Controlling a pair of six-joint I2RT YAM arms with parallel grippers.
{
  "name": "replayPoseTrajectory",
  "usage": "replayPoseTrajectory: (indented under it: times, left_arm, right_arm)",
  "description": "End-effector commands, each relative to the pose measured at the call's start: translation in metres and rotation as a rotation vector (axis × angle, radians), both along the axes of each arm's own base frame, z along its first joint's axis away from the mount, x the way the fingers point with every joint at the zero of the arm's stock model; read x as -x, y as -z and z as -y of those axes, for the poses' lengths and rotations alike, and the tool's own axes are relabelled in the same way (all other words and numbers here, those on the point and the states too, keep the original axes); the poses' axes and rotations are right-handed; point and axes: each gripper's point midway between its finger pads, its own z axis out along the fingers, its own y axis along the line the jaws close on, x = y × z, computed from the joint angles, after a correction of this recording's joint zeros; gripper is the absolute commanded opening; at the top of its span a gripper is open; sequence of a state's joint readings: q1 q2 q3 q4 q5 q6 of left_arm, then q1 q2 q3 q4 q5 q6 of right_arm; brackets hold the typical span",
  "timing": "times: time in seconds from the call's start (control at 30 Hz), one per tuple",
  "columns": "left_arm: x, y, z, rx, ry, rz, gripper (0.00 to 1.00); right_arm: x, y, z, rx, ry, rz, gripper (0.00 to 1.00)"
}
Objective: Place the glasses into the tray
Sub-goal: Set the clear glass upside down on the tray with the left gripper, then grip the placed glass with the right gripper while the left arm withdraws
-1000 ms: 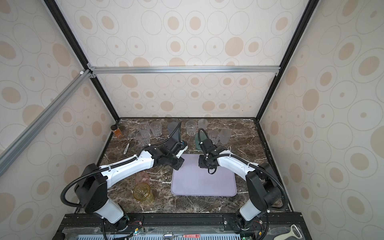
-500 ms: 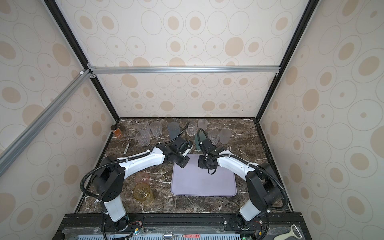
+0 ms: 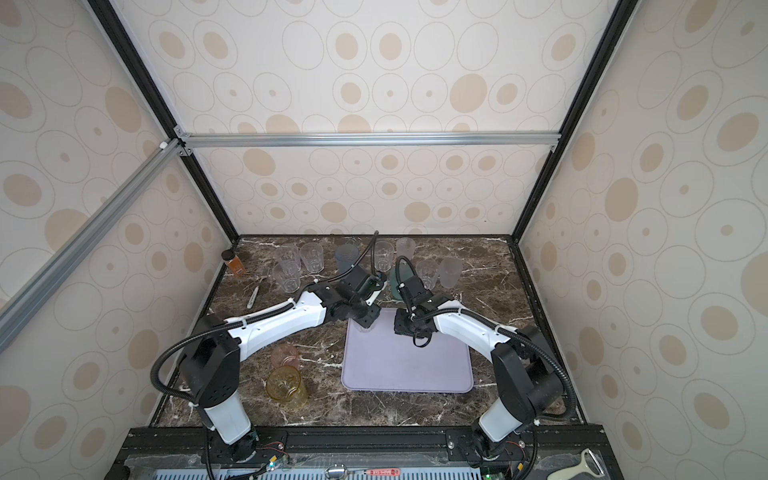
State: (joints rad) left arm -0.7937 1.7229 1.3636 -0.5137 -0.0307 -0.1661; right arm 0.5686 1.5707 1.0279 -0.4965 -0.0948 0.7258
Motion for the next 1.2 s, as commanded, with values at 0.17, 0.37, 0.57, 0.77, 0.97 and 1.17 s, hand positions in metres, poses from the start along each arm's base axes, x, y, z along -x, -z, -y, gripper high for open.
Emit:
replayPoseTrajectory:
  times: [0.17, 0.37, 0.57, 0.77, 0.97, 1.17]
  left_arm:
    - [-0.021, -0.074, -0.107, 0.087, -0.353, 0.303, 0.66]
    - [-0.014, -0.076, -0.149, 0.275, -0.487, 0.358, 0.69]
    - [-0.011, -0.079, -0.157, 0.276, -0.502, 0.382, 0.69]
    - [-0.008, -0.079, -0.157, 0.294, -0.494, 0.383, 0.69]
    - [-0.008, -0.08, -0.157, 0.297, -0.495, 0.383, 0.69]
    - [-0.008, -0.078, -0.155, 0.3, -0.486, 0.377, 0.69]
  right_arm:
    - [-0.022, -0.039, -0.057, -0.26, 0.069, 0.0, 0.54]
    - [-0.034, -0.041, -0.071, -0.267, 0.064, 0.012, 0.55]
    - [-0.042, -0.02, -0.08, -0.167, 0.037, -0.017, 0.46]
    - [-0.049, -0.01, -0.083, -0.013, -0.013, 0.003, 0.34]
    - [-0.053, -0.008, -0.082, 0.1, -0.04, 0.028, 0.23]
    - [-0.058, -0.007, -0.082, 0.143, -0.046, 0.05, 0.18]
